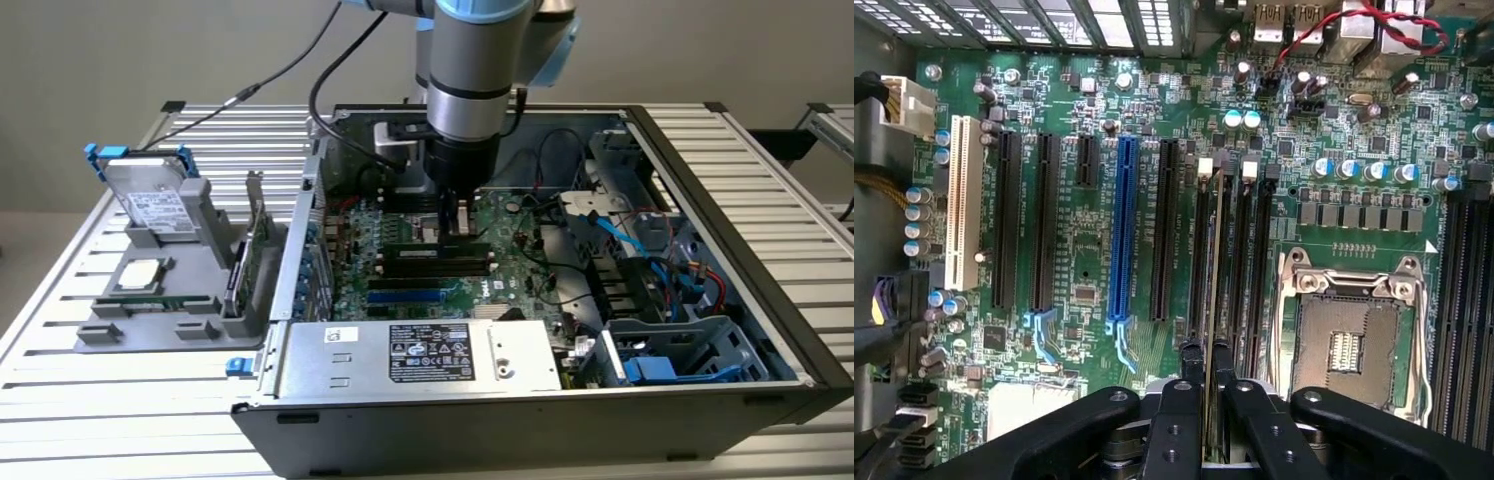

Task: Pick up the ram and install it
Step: 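Insert the ram into the slot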

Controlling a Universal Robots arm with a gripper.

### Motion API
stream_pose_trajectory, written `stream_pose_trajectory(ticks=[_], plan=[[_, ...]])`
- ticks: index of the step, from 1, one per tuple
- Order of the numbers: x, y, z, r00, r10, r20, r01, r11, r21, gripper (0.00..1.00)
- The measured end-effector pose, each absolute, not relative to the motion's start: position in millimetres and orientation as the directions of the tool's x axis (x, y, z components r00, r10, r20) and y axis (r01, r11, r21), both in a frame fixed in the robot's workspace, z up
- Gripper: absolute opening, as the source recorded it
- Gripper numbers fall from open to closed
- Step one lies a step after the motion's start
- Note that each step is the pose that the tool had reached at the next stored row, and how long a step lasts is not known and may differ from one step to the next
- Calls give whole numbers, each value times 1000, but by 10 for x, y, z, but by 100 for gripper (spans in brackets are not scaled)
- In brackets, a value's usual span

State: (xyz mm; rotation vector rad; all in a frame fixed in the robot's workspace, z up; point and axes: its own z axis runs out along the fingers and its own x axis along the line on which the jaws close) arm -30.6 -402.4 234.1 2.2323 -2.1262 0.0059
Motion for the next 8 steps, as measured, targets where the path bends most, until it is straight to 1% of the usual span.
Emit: stream_pose_trajectory(ticks=[8], plan=[[-305, -4041, 2281, 50, -998, 44, -998, -48, 37, 14]])
